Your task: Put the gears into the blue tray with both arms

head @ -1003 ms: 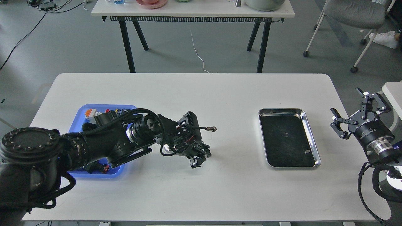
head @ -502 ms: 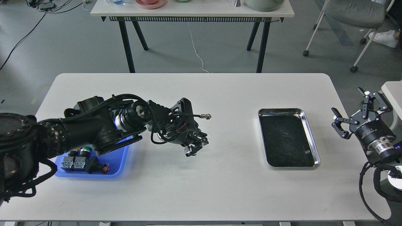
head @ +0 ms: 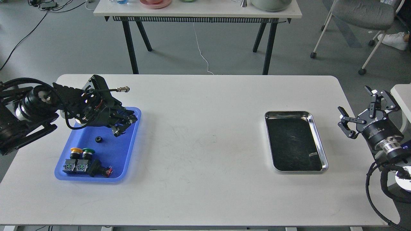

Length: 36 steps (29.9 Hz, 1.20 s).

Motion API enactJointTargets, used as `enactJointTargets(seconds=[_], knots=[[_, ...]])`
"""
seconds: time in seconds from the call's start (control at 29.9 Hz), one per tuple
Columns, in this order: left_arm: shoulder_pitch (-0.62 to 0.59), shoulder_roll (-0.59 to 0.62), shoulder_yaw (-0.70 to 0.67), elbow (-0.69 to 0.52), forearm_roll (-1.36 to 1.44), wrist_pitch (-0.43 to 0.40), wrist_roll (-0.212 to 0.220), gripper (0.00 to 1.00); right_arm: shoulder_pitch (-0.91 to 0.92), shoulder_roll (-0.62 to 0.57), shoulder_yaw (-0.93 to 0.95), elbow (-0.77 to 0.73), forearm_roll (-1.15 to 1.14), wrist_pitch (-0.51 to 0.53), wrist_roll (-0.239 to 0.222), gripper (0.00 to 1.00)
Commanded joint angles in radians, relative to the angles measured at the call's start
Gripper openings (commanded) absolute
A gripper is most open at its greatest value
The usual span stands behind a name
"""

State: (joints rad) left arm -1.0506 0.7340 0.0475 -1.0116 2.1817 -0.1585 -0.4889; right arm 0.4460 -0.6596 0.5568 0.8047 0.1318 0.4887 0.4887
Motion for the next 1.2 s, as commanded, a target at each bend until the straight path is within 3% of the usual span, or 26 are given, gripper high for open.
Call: enactJointTargets(seconds=[0.0, 0.33, 0.67, 0.94, 0.97, 1.0, 1.1, 1.17], knots=[[0.056, 0.002, -0.046, 0.04, 0.0, -0.001, 0.0, 0.15, 0.002, 0.002, 0.0, -0.001, 0.0, 0.0, 0.0, 0.96], [0.138, -0.093, -0.097, 0.186, 0.0, 0.0, 0.0, 0.18, 0.0, -0.003, -0.001, -0.001, 0.0, 0.0, 0.0, 0.96], [0.179, -0.097, -0.153, 0.22, 0.0, 0.0, 0.0, 0.2, -0.001, -0.003, 0.0, 0.001, 0.0, 0.0, 0.0, 0.96], [0.181, -0.084, -0.149, 0.228, 0.0, -0.001, 0.0, 0.32, 0.0, -0.003, 0.0, 0.001, 0.0, 0.0, 0.0, 0.96], [0.181, -0.084, -0.15, 0.228, 0.0, -0.001, 0.0, 0.36, 0.0, -0.002, 0.0, 0.001, 0.0, 0.0, 0.0, 0.96], [0.181, -0.084, -0.152, 0.228, 0.0, -0.001, 0.0, 0.48, 0.0, -0.002, -0.001, 0.001, 0.0, 0.0, 0.0, 0.96], [0.179, -0.084, -0.162, 0.228, 0.0, 0.008, 0.0, 0.95, 0.002, 0.0, 0.0, 0.001, 0.0, 0.0, 0.0, 0.96], [0.179, -0.085, -0.188, 0.228, 0.0, 0.028, 0.0, 1.0, 0.002, -0.002, 0.0, 0.001, 0.0, 0.0, 0.0, 0.96]])
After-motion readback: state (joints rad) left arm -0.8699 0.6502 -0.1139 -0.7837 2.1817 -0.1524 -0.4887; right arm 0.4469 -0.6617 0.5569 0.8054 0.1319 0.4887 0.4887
